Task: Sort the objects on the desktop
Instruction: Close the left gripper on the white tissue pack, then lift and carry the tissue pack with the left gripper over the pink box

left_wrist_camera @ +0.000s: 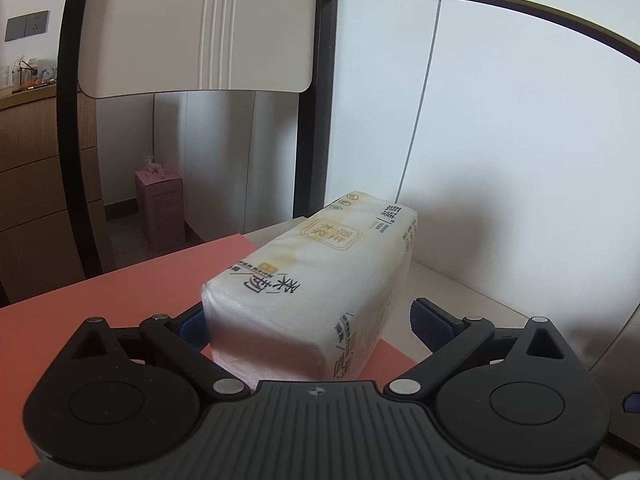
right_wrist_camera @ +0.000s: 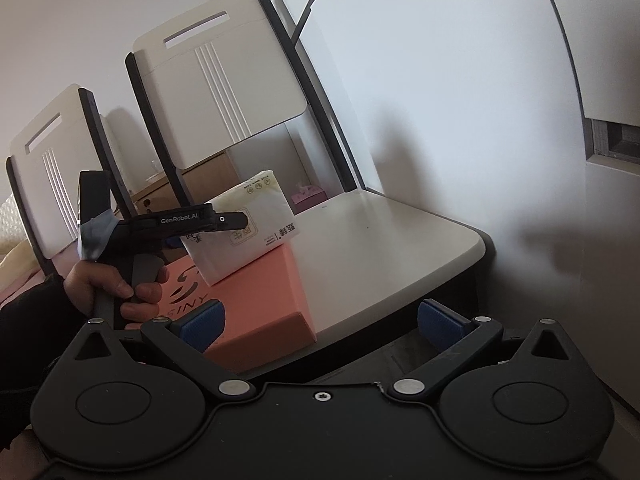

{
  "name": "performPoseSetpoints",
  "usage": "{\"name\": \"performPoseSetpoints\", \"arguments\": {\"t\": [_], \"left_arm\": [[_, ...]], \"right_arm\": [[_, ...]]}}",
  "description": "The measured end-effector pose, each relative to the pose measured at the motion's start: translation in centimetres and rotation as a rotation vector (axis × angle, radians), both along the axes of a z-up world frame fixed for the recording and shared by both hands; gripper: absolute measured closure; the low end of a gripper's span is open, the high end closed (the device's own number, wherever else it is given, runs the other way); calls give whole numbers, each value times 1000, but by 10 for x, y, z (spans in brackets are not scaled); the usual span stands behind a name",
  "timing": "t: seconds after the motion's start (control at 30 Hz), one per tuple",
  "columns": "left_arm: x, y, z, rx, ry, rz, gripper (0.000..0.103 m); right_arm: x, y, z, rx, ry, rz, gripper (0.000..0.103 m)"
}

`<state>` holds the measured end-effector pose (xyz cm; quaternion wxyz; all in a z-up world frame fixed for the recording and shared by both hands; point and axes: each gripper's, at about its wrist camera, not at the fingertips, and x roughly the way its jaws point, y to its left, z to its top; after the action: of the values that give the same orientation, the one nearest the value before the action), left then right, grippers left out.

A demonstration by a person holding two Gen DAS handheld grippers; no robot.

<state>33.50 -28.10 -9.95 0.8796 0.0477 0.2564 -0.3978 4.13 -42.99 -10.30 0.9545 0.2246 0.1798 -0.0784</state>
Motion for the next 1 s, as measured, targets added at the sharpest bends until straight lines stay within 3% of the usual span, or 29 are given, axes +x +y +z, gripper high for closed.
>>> {"name": "performPoseSetpoints", "arguments": {"t": [0.13, 0.2, 0.4, 1.0], "left_arm": [[-5, -5, -1, 27, -13, -6, 9], [-7, -5, -2, 29, -6, 4, 24], [-18, 5, 2, 8, 26, 31, 36], [-54, 51, 55, -59, -31, 180, 44]], "right_arm": [[2, 5, 2, 5, -2, 8, 1], [1, 7, 1, 9, 1, 9, 1], [-2, 13, 3, 11, 2, 12, 1], [-13, 31, 14, -22, -23, 20, 1]]}}
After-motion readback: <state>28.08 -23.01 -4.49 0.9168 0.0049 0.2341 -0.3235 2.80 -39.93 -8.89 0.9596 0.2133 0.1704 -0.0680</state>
